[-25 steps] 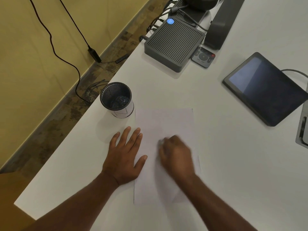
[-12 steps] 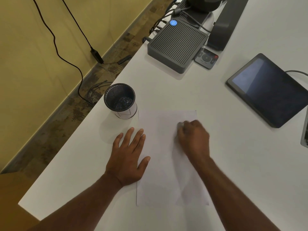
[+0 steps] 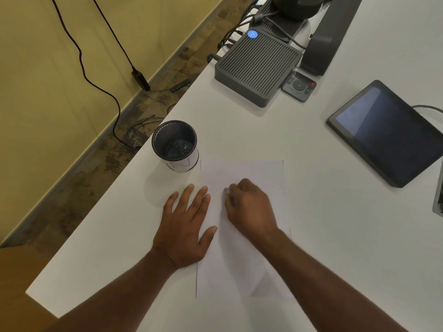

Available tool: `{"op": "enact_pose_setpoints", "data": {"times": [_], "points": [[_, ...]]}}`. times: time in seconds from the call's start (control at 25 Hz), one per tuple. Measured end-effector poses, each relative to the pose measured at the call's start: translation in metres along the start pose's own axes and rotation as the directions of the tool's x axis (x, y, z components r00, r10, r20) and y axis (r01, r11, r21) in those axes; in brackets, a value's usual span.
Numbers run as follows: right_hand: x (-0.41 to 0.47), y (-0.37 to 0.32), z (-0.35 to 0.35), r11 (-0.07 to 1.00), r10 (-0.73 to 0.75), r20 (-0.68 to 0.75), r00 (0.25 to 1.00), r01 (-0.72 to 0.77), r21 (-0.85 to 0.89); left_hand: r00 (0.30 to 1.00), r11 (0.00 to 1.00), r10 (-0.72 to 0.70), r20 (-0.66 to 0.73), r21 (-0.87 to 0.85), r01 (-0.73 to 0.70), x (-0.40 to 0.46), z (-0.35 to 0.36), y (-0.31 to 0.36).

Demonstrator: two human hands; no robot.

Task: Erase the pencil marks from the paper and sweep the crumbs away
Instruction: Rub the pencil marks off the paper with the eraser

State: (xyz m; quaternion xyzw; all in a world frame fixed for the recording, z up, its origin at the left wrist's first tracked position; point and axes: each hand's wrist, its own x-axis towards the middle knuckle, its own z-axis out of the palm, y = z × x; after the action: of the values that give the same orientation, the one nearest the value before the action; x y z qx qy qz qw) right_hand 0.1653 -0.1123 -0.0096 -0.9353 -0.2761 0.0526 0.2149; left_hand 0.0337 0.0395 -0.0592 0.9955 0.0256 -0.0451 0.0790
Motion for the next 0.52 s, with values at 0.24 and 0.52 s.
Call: {"op": "enact_pose_setpoints", "data": {"times": [0.24,0.52], "points": [[0.036,0.038,-0.026,0.966,0.254,-0.163,0.953,-0.258,0.0,1.0,1.0,-0.01,-0.001,-0.011,0.01,0.0,0.001,0.0],[0.032,0.025,-0.012,0.992,0.123,-0.096,0.988,-0.122,0.011,1.0,1.0,-0.016,0.015,0.005,0.016,0.001,-0.002,0.001]]}}
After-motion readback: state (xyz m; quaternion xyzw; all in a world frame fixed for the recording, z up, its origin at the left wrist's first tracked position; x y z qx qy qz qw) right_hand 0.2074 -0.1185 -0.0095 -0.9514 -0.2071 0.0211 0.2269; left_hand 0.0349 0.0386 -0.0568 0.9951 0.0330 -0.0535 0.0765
